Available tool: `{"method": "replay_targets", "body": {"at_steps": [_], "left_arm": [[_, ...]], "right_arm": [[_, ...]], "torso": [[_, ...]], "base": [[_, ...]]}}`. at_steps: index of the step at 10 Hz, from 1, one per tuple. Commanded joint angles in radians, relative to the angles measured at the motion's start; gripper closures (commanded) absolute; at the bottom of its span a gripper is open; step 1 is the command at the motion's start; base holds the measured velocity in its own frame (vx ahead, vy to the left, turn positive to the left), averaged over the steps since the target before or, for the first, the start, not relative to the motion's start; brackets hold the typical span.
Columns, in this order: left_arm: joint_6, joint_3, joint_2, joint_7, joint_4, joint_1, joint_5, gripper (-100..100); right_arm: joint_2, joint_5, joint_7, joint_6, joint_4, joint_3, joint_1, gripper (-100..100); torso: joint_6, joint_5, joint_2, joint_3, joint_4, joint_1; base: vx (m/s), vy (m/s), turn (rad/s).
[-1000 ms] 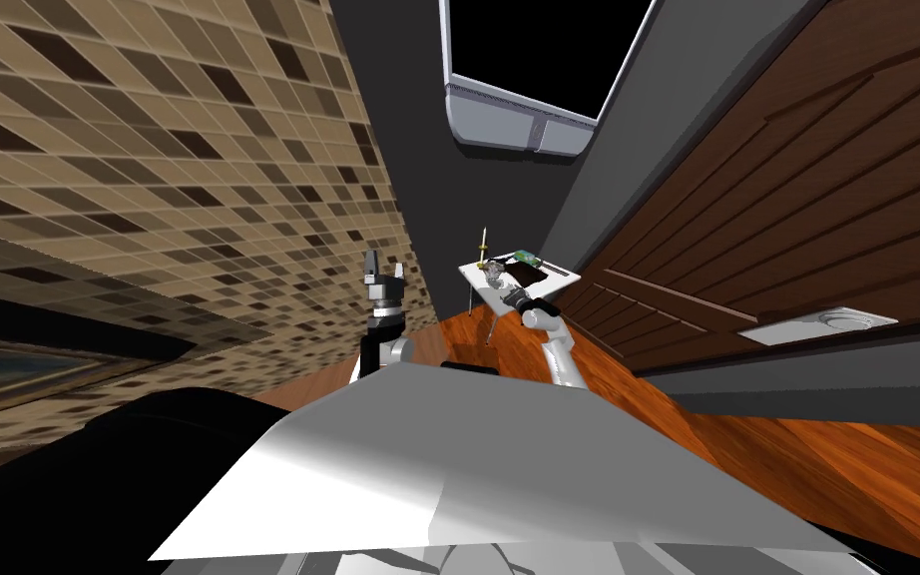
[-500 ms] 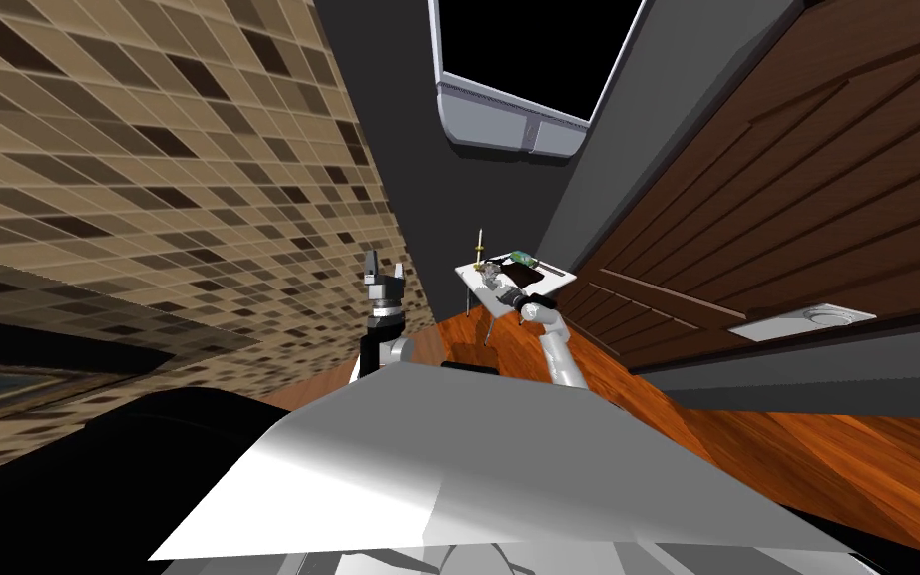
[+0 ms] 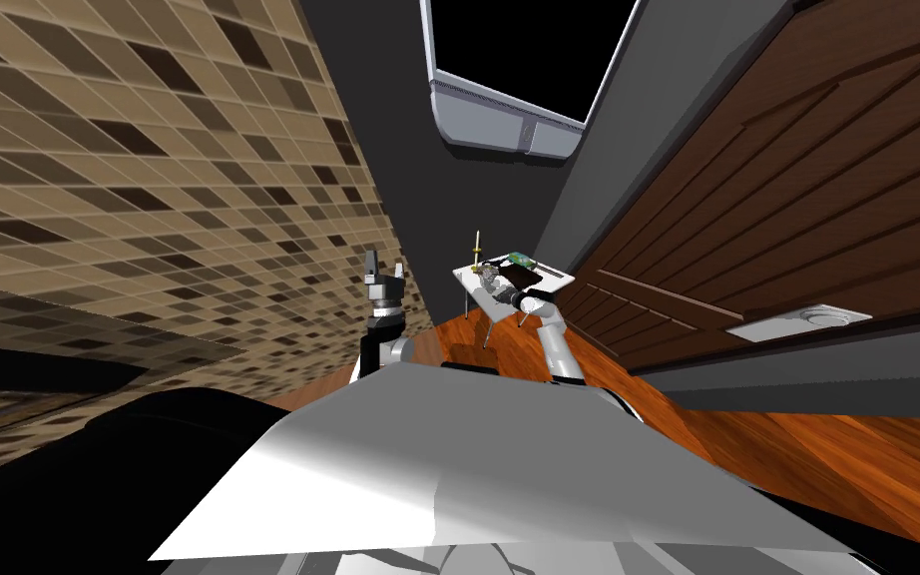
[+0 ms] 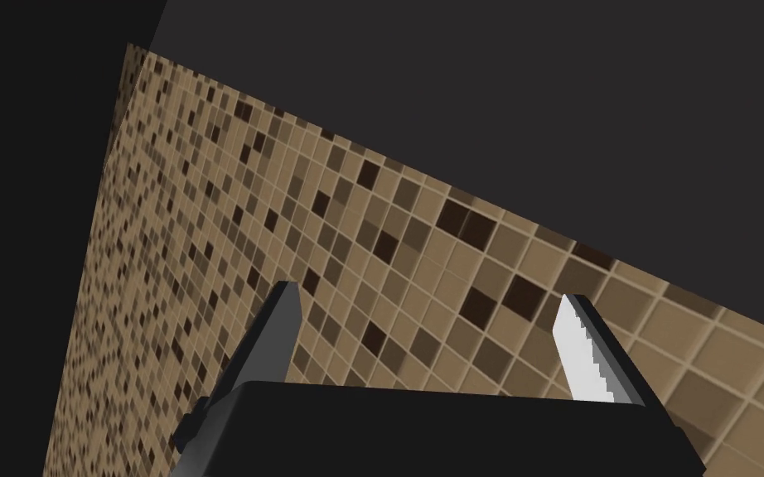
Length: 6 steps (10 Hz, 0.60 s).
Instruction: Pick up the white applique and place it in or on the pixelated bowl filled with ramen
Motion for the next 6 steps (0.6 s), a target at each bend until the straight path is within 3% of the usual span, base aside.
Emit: {"method": "replay_targets", "body": {"at_steps": [1,2,3,6], "left_arm": [[0.0,0.0,0.0,0.0,0.0,0.0,0.0,0],[0.0,0.0,0.0,0.0,0.0,0.0,0.0,0],[0.0,0.0,0.0,0.0,0.0,0.0,0.0,0],[0.0,0.0,0.0,0.0,0.0,0.0,0.0,0]], "right_arm": [[0.003,-0.009,-0.022,0.042,0.003,-0.002,-0.01,-100],[0.002,-0.03,-0.047,0.075,0.02,-0.008,-0.035,-100],[0.002,-0.03,-0.047,0.081,0.02,-0.008,-0.035,-100],[0.001,-0.084,-0.112,0.177,0.06,-0.021,-0.099,-100]], "torso": [[0.0,0.0,0.0,0.0,0.0,0.0],[0.0,0.0,0.001,0.0,0.0,0.0],[0.0,0.0,0.002,0.001,0.0,0.0],[0.0,0.0,0.001,0.001,0.0,0.0]], "base": [[0.085,0.005,-0.023],[0.066,0.004,-0.032],[0.052,0.005,-0.014],[0.096,0.004,-0.036]]}}
